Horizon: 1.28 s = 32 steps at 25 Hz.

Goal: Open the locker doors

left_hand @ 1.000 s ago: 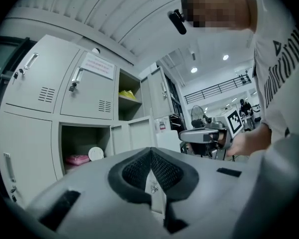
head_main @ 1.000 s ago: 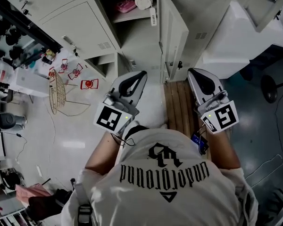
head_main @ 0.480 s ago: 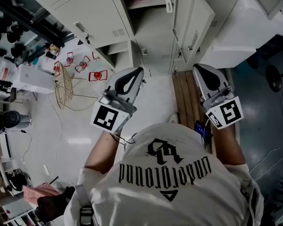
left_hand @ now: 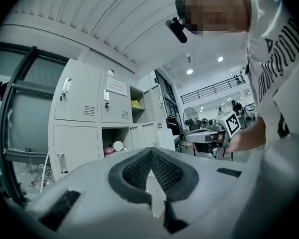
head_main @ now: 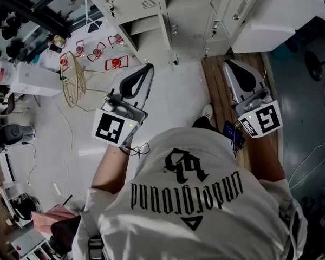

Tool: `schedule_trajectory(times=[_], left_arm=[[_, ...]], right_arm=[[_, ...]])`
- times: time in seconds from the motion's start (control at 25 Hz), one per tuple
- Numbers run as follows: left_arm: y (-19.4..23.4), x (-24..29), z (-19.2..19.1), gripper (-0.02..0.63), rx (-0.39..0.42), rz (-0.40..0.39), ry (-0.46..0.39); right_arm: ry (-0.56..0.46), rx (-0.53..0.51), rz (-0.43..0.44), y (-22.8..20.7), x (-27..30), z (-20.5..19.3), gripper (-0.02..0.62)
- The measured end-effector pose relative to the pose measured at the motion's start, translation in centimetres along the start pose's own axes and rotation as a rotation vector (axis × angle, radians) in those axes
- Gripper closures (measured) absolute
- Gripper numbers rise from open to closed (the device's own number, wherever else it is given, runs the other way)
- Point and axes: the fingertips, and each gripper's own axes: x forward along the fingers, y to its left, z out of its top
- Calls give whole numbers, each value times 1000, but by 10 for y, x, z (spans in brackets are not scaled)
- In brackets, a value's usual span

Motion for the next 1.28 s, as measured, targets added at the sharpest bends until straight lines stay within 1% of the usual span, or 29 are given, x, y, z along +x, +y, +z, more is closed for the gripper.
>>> schedule_trajectory(times=[0.28, 0.52, 0.72, 0.96, 1.12, 1.28], left_arm=[[-25, -74, -12, 600, -35, -64, 34], [-42, -107, -14, 600, -18, -94, 25], [-48, -123, -21, 600, -47, -78, 28], [-51, -142, -29, 600, -77, -48, 30], [-46, -145, -30, 600, -82, -25, 20], [-44, -145, -35, 600, -85, -27, 27]], right_arm=[[47, 7, -25, 84, -24, -3, 591], [94, -6, -16, 128, -43, -9, 591], [94, 6, -4, 145, -55, -8, 591], [96, 40, 2, 161, -60, -18, 591], [100, 45, 4, 162, -60, -22, 591], [97, 39, -2, 160, -58, -21, 591]])
